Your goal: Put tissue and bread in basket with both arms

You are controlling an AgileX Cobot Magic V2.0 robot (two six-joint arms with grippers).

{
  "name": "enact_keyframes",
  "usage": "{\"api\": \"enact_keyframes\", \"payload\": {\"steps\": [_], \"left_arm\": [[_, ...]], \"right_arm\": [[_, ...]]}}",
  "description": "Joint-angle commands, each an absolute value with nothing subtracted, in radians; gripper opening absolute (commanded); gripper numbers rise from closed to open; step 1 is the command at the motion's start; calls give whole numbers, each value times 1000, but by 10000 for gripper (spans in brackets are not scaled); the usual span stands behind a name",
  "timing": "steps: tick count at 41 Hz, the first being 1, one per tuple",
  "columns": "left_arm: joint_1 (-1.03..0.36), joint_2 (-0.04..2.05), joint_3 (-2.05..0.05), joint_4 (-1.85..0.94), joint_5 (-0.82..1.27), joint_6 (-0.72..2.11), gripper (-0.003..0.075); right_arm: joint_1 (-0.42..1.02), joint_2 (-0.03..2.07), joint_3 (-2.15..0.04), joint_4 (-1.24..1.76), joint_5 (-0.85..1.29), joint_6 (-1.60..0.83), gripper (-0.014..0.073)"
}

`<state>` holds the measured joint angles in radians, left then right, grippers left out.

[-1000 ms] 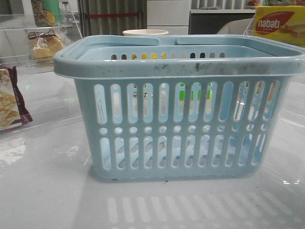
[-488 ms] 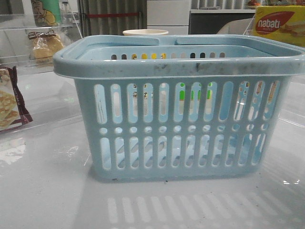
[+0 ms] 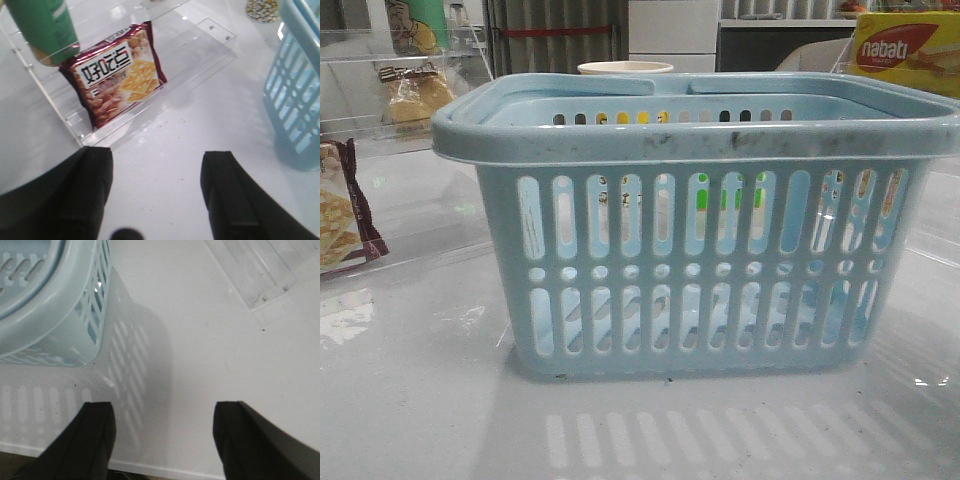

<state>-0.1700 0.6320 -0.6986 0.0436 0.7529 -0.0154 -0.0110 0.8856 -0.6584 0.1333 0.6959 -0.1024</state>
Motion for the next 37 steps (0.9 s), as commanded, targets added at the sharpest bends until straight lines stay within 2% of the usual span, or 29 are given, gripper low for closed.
{"api": "enact_keyframes", "payload": {"steps": [1, 12, 25, 37], "left_arm": [[-240, 640, -728, 31, 663, -21, 430], [-347, 640, -728, 42, 661, -21, 393], [-347, 640, -728, 42, 661, -21, 379], [-347, 640, -728, 42, 661, -21, 379]], "right_arm": [[-61, 945, -732, 122, 614, -105, 540], [-201, 1187, -957, 122, 615, -105, 540], [-205, 1478, -1224, 86, 551, -106, 540], [-205, 1688, -1353, 15, 430, -106, 540]]}}
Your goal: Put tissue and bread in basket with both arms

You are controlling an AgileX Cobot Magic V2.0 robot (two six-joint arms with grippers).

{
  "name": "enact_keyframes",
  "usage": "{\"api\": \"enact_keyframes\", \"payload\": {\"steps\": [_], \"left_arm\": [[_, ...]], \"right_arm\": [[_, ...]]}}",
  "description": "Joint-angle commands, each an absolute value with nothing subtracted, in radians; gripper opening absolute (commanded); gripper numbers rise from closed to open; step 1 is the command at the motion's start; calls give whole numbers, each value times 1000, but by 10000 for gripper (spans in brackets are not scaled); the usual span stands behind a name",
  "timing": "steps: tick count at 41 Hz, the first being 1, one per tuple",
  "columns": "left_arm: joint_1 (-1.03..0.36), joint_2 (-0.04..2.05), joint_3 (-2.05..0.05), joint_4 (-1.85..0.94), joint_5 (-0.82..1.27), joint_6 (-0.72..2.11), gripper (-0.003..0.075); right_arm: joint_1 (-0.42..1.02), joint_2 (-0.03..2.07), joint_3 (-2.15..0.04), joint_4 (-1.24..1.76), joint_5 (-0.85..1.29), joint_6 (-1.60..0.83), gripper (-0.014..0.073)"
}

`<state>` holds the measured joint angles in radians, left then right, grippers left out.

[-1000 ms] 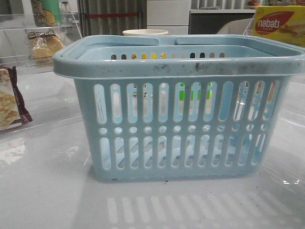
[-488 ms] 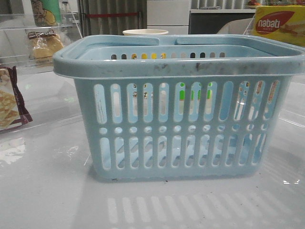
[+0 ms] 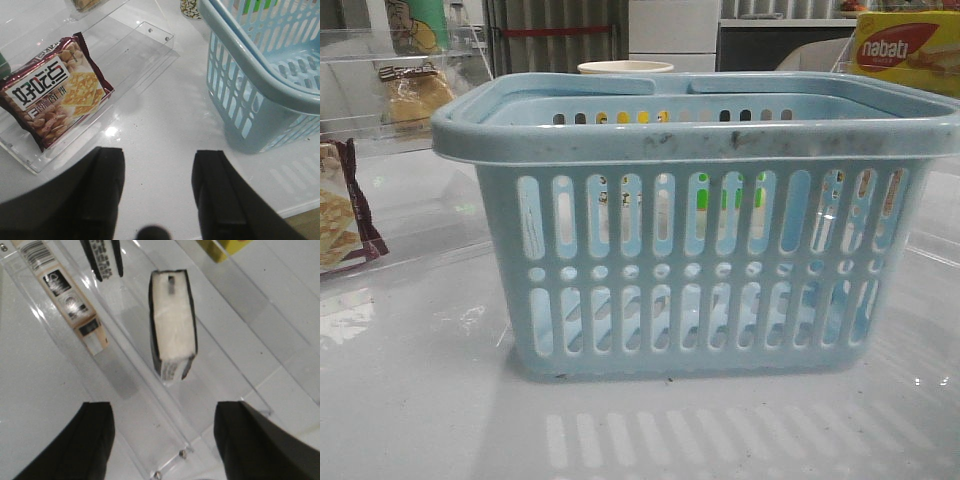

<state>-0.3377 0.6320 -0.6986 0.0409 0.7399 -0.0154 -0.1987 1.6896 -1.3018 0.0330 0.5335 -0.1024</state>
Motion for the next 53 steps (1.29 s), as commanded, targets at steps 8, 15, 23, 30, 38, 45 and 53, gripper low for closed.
{"api": "enact_keyframes", "payload": {"steps": [8, 15, 23, 30, 38, 45, 53], "left_arm": [[-347, 640, -728, 42, 661, -21, 379], [-347, 640, -728, 42, 661, -21, 379], [-347, 640, -728, 42, 661, -21, 379], [-347, 640, -728, 42, 661, -21, 379], [-347, 640, -728, 42, 661, -21, 379], [-347, 640, -728, 42, 661, -21, 379], [-347, 640, -728, 42, 661, -21, 379]], "right_arm": [[-204, 1753, -1357, 15, 322, -106, 503], [-204, 1749, -1357, 16, 264, -105, 260], [-202, 1710, -1359, 30, 293, -105, 183], [-195, 1617, -1367, 37, 353, -105, 183], [-130, 1458, -1367, 45, 440, -105, 183], [6, 1351, -1367, 110, 508, -105, 183], [214, 1336, -1363, 170, 574, -105, 183]]}}
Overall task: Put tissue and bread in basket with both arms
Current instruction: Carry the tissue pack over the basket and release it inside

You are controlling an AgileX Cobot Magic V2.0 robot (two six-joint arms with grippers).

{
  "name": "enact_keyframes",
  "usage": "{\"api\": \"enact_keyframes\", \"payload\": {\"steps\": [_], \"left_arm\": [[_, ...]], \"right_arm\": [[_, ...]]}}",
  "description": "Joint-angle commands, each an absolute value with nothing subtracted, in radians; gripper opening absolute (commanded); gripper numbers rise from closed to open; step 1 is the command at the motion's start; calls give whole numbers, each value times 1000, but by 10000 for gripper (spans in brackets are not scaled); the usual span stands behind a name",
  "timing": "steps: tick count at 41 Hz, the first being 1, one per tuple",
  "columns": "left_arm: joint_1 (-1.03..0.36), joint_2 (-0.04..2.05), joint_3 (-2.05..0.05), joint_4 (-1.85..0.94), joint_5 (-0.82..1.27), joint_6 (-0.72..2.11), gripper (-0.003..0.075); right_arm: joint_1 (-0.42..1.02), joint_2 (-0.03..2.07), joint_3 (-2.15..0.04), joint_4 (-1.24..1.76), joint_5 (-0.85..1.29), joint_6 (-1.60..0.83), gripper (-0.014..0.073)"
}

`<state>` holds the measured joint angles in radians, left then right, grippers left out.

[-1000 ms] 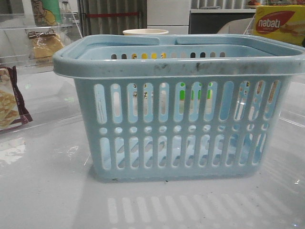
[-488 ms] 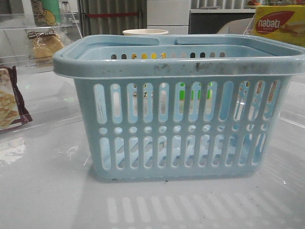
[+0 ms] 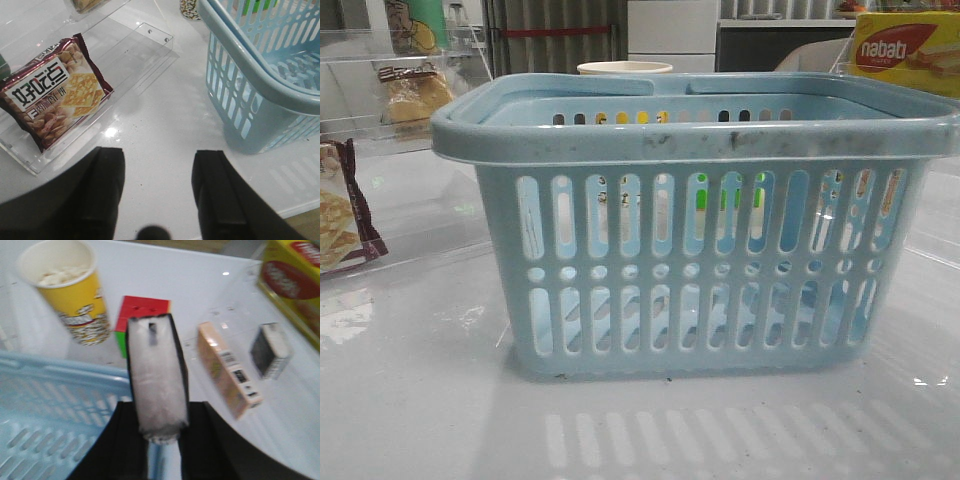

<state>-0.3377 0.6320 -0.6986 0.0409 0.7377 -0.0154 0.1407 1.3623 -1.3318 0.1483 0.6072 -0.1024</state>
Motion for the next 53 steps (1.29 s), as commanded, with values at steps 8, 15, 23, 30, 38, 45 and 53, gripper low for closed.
{"api": "enact_keyframes", "payload": {"steps": [8, 15, 23, 30, 38, 45, 53], "left_arm": [[-347, 640, -728, 42, 661, -21, 379], [-347, 640, -728, 40, 677, -21, 379], [-347, 640, -728, 40, 691, -21, 379], [-347, 640, -728, 40, 691, -21, 379], [-347, 640, -728, 40, 689, -21, 379], [-347, 640, -728, 40, 653, -21, 394], [-347, 676, -736, 40, 592, -27, 589]], "right_arm": [[377, 1411, -1359, 169, 628, -105, 186], [405, 1485, -1359, 171, 645, -105, 357], [405, 1489, -1359, 160, 648, -124, 554], [405, 1395, -1334, 160, 673, -167, 552], [405, 1200, -1197, 159, 658, -212, 552], [405, 1047, -1077, 157, 658, -212, 552], [405, 909, -976, 158, 671, -212, 552]]}}
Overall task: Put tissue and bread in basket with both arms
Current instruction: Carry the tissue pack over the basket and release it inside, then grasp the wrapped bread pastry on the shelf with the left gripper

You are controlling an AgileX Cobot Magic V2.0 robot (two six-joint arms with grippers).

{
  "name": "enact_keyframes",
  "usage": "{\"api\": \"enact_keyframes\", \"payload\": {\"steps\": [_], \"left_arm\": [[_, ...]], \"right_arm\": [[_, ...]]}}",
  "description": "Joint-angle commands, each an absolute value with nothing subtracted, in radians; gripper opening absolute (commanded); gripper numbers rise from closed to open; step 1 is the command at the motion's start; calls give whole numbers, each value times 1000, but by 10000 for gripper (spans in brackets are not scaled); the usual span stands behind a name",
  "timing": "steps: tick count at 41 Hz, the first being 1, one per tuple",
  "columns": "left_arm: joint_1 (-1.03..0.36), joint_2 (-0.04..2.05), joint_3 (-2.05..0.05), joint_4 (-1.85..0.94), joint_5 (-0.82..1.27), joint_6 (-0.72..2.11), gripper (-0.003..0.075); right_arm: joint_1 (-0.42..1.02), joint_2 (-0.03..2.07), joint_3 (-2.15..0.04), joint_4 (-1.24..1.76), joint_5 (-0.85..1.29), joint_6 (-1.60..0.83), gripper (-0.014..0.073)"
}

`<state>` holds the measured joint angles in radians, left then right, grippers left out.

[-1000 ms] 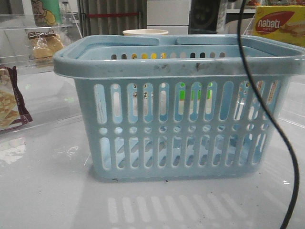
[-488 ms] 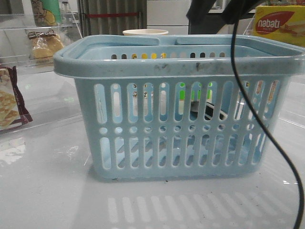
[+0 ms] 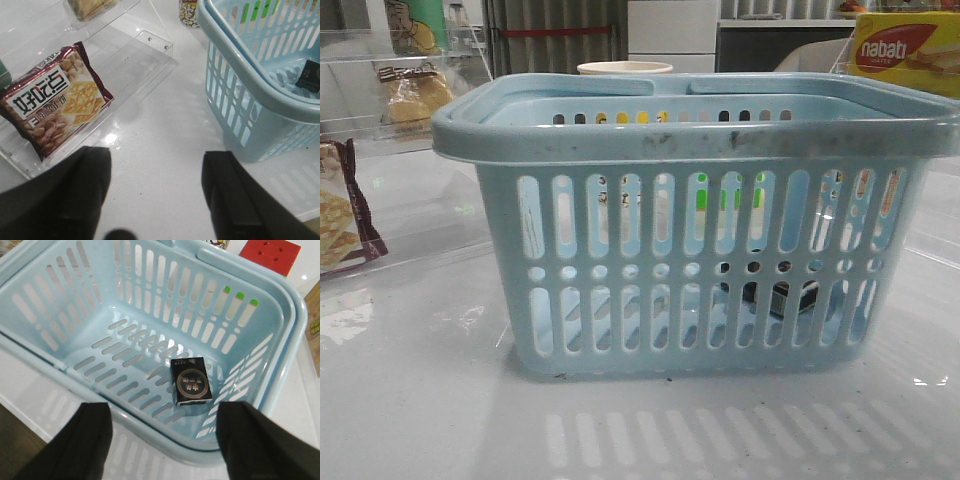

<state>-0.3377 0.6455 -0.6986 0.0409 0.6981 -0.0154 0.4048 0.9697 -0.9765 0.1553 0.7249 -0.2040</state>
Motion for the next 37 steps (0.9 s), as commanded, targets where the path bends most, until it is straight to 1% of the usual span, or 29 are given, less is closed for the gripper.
{"api": "enact_keyframes", "payload": {"steps": [1, 4, 7, 17, 25, 37], "left_arm": [[-347, 692, -740, 40, 584, -29, 612], [-347, 746, -762, 40, 582, -29, 648], [-343, 813, -797, 45, 580, -29, 658], [-286, 1093, -977, 62, 523, -29, 657], [-200, 1329, -1174, 62, 505, -29, 657], [-126, 1632, -1481, 62, 505, -29, 657]], "right_arm": [[405, 899, -969, 158, 676, -212, 552], [405, 871, -956, 158, 710, -212, 552], [405, 862, -954, 158, 754, -212, 552], [405, 865, -954, 158, 827, -212, 552], [405, 865, -954, 158, 830, -212, 552], [405, 865, -954, 158, 830, -212, 552]]}}
